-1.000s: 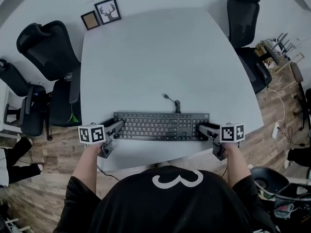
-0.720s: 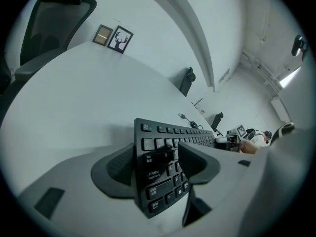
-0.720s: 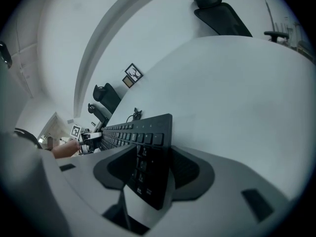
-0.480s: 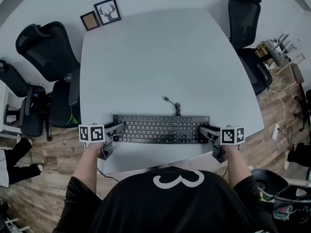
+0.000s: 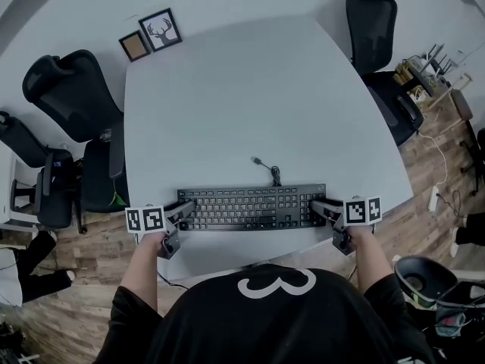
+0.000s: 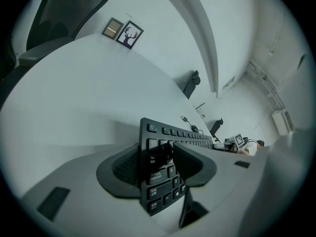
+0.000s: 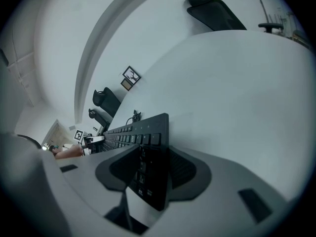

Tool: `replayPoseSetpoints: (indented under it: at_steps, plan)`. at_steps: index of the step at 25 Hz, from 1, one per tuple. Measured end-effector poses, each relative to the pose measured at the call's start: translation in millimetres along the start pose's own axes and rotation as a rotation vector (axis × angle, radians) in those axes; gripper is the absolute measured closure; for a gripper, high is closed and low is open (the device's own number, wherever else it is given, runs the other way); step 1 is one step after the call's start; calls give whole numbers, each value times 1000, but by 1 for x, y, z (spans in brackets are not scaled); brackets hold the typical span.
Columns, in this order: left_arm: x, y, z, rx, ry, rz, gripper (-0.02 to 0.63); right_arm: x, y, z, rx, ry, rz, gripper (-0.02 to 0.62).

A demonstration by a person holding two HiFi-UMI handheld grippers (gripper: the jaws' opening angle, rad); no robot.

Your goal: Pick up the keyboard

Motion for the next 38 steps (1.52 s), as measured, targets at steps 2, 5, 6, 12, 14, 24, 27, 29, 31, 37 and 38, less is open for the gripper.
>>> replayPoseSetpoints:
  at_steps: [2, 5, 6, 12, 14, 24, 27, 29, 31, 37, 38]
  plan:
    - [0, 1, 1, -6, 9, 2, 398, 0, -1, -2, 0, 23, 9, 422]
    - [0, 1, 0, -20, 9, 1, 399, 2, 0, -4, -4, 39, 4, 425]
    - [0, 1, -2, -24, 6, -2, 399, 4, 1, -6, -9, 45, 2, 426]
    - [-4, 3, -22, -66, -7, -9, 399, 26, 5, -17, -43, 64, -22, 442]
    - [-8, 7, -32, -86, -9, 4, 399, 35, 7, -21, -67, 69, -37, 442]
    - [-54, 31, -110, -238, -22, 134, 401, 106, 15, -68, -235, 99, -134, 442]
    - [-78, 42, -135, -295, -42, 192, 402, 129, 21, -90, -297, 107, -181, 442]
    - [-94, 47, -152, -338, -56, 231, 402, 145, 24, -105, -340, 120, -218, 442]
    - [-107, 47, -169, -382, -69, 264, 403, 160, 23, -120, -386, 135, -252, 442]
    - [-136, 28, -204, -460, -87, 324, 403, 183, 1, -152, -464, 157, -310, 442]
    - [-137, 29, -205, -464, -86, 326, 403, 184, 1, -153, -463, 161, -309, 442]
Point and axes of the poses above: the fingertips, and each gripper's own axes: z forward along the fingers, x to its left, y out of its top, the point moved 3 cm from there along -z, backward along the fingers, and after that the axes turned 6 degrees about -y, right-handed, at the moved point
